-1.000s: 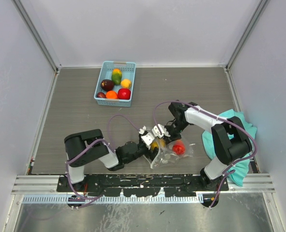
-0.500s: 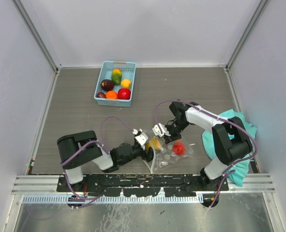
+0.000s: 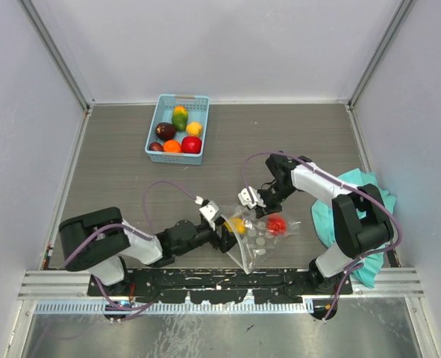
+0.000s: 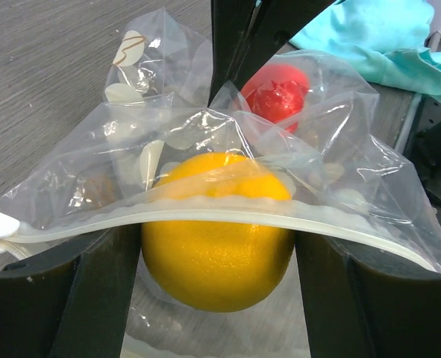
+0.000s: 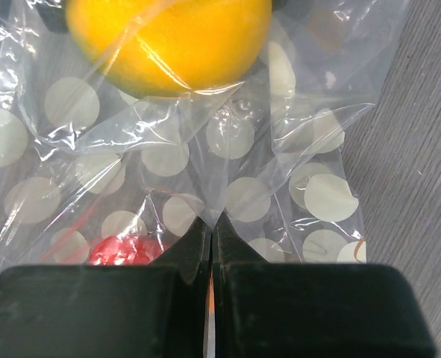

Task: Open the zip-top bag and remove the fake food
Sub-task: Pick up the fake fruit from the zipper food storage bag.

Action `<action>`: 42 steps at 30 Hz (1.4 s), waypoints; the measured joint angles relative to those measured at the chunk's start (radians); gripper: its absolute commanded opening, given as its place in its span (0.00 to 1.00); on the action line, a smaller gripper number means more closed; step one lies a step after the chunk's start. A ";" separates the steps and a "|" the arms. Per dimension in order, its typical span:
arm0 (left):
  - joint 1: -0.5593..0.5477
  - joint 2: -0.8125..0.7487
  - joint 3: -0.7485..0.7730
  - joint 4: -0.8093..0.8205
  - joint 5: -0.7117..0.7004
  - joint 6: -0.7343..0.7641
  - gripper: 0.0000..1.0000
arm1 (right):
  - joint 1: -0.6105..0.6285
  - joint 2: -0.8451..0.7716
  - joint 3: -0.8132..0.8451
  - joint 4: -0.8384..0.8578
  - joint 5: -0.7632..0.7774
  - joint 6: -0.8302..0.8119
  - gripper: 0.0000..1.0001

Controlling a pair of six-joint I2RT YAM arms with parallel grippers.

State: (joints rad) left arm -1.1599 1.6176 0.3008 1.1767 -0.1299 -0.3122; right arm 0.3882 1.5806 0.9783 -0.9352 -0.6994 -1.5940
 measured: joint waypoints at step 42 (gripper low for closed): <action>0.293 -0.898 0.057 -1.079 0.200 -0.309 0.31 | -0.011 -0.017 0.000 0.000 -0.005 -0.008 0.01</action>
State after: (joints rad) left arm -0.8673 0.7193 0.3580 0.0975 0.0704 -0.6212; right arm 0.3771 1.5639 0.9779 -0.9356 -0.7040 -1.6016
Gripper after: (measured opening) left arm 0.743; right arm 0.048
